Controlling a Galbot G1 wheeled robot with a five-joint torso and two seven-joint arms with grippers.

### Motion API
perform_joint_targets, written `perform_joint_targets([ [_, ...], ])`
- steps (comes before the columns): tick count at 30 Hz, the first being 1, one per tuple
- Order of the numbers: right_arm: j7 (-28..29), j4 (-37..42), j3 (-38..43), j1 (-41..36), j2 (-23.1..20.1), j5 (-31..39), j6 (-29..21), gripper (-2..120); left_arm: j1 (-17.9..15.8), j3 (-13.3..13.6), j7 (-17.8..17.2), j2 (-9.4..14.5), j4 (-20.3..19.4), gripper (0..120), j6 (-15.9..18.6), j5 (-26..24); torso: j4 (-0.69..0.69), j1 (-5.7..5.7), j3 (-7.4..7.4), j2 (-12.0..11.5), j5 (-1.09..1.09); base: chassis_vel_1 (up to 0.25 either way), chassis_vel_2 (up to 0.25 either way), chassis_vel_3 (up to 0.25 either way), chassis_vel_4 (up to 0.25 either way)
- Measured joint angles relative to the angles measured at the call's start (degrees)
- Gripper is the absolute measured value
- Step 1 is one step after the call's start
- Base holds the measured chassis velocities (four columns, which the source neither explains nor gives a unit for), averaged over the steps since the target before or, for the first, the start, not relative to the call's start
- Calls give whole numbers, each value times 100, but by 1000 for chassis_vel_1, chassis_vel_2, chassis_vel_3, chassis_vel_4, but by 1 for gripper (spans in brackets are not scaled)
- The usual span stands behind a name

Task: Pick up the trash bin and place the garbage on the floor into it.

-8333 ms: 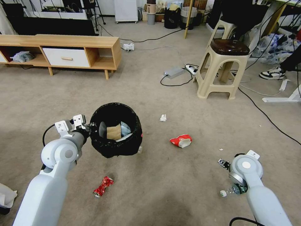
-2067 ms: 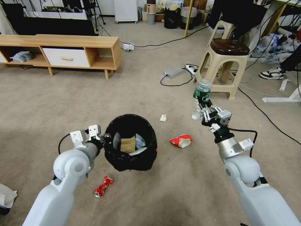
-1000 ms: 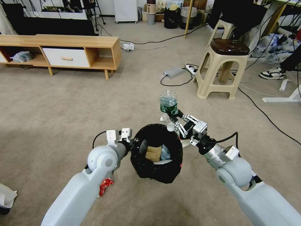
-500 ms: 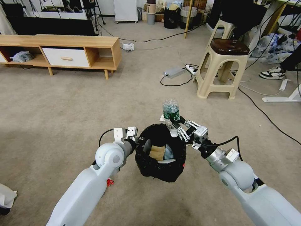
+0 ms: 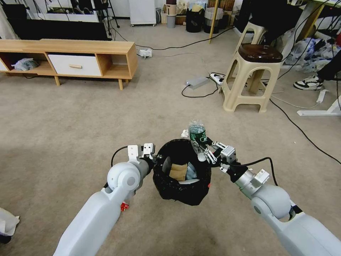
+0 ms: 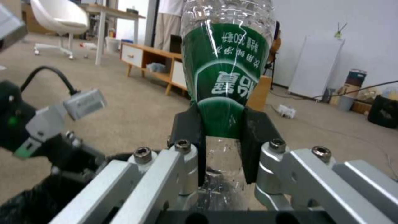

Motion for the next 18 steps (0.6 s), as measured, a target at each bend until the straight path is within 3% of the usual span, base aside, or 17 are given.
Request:
perform_joint_targets([
  [18,-17,-268,-336,208,50,29,26,16,59,40,9,-33,-113,1,0,-128,0,0,0,0,0,0,0,0,0],
])
